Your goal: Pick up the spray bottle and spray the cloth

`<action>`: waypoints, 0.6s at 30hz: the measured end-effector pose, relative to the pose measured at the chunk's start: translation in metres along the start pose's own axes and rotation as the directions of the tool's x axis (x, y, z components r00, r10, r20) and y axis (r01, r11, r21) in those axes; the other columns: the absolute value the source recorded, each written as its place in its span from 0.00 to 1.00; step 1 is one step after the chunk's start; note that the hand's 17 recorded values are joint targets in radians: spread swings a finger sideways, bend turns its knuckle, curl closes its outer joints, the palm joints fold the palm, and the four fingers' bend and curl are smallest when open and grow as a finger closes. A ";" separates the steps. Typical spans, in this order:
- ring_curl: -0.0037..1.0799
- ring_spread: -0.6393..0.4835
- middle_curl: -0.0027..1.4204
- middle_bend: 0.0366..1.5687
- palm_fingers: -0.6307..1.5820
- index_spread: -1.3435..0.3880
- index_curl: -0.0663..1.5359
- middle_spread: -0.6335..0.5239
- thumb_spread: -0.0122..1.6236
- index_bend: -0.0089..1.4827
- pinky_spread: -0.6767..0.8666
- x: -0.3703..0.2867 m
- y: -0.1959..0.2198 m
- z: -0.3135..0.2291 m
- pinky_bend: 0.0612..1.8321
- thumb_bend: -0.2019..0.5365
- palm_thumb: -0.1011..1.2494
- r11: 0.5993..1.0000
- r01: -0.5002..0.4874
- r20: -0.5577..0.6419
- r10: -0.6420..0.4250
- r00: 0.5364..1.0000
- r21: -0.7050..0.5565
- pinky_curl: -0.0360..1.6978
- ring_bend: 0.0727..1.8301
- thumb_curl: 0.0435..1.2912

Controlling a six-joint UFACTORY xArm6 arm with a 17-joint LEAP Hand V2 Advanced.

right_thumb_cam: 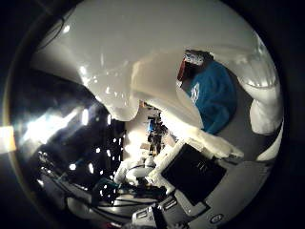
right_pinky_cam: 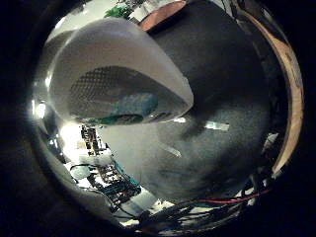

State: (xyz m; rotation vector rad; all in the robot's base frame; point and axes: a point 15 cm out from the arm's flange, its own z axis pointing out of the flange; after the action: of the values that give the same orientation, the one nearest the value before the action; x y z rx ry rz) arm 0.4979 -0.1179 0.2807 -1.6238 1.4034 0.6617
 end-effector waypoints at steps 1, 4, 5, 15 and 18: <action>0.32 0.43 0.31 0.32 0.70 0.60 0.24 0.44 0.60 0.14 0.33 -0.001 0.000 0.003 0.37 0.26 0.65 1.000 0.001 0.010 -0.001 1.000 0.002 0.22 0.47 0.24; 0.35 0.39 0.34 0.36 0.76 0.58 0.26 0.40 0.60 0.15 0.24 -0.002 0.002 0.009 0.42 0.25 0.67 1.000 0.006 0.026 -0.006 1.000 0.001 0.23 0.49 0.25; 0.37 0.39 0.36 0.39 0.80 0.57 0.28 0.39 0.59 0.17 0.20 -0.003 0.003 0.010 0.44 0.25 0.68 1.000 0.006 0.028 -0.006 1.000 -0.001 0.24 0.50 0.26; 0.48 0.40 0.47 0.66 0.86 0.55 0.49 0.41 0.57 0.49 0.21 -0.012 -0.003 0.012 0.61 0.25 0.76 0.999 0.019 0.066 -0.021 0.998 0.026 0.34 0.64 0.31; 0.51 0.39 0.48 0.71 0.84 0.56 0.53 0.42 0.56 0.56 0.24 -0.014 -0.003 0.010 0.65 0.26 0.78 0.999 0.019 0.073 -0.021 0.997 0.031 0.37 0.67 0.33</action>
State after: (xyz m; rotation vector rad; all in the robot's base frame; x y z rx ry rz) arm 0.4986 -0.1023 0.2886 -1.5725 1.3362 0.6793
